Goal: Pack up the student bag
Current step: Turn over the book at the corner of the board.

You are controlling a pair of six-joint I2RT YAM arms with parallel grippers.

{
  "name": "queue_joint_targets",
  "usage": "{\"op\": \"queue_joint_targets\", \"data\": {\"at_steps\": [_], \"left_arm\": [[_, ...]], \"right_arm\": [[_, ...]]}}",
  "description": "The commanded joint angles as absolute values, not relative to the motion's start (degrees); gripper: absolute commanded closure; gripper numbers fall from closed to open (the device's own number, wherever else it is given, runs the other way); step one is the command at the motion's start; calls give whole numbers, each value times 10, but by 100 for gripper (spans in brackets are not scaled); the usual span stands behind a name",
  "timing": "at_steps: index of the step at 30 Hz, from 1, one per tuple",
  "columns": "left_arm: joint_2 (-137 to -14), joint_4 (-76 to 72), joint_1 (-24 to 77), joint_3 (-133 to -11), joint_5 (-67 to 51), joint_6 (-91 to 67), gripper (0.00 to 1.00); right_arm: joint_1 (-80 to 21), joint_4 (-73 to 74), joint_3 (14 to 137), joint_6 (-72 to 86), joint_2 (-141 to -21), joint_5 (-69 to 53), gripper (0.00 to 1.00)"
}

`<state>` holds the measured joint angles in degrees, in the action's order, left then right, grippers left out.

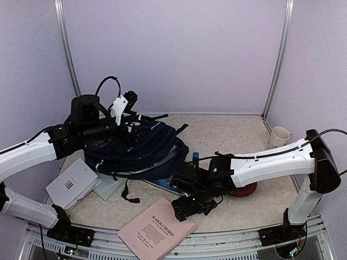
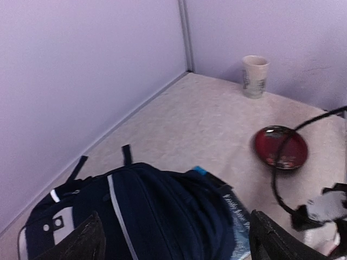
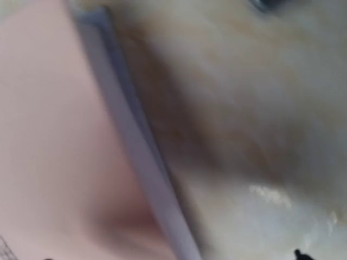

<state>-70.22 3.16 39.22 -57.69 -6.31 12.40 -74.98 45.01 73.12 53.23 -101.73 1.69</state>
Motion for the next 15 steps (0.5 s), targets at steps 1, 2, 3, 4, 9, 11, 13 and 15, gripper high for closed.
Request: {"op": "queue_joint_targets", "data": {"at_steps": [1,2,3,4,9,11,13,15], "left_arm": [[-581,108,486,-526,-21,-6,12],[-564,122,513,-506,-2,-35,13],[-553,138,539,-489,14,-65,14],[-547,150,566,-468,22,-103,16],[-549,171,674,-356,44,-242,20],[-529,141,695,-301,50,-288,19],[-502,119,696,-239,45,-326,18],[-484,107,696,-201,31,-349,16]], "right_arm": [[-757,341,617,647,-908,-3,13],[-761,318,589,667,-895,-8,15],[-768,294,569,683,-886,-13,16],[-774,283,554,695,-881,-21,17],[-809,246,526,744,-886,-28,17],[-819,180,504,772,-897,-44,16],[-825,121,476,797,-911,-58,16],[-828,108,468,814,-924,-59,16]]}}
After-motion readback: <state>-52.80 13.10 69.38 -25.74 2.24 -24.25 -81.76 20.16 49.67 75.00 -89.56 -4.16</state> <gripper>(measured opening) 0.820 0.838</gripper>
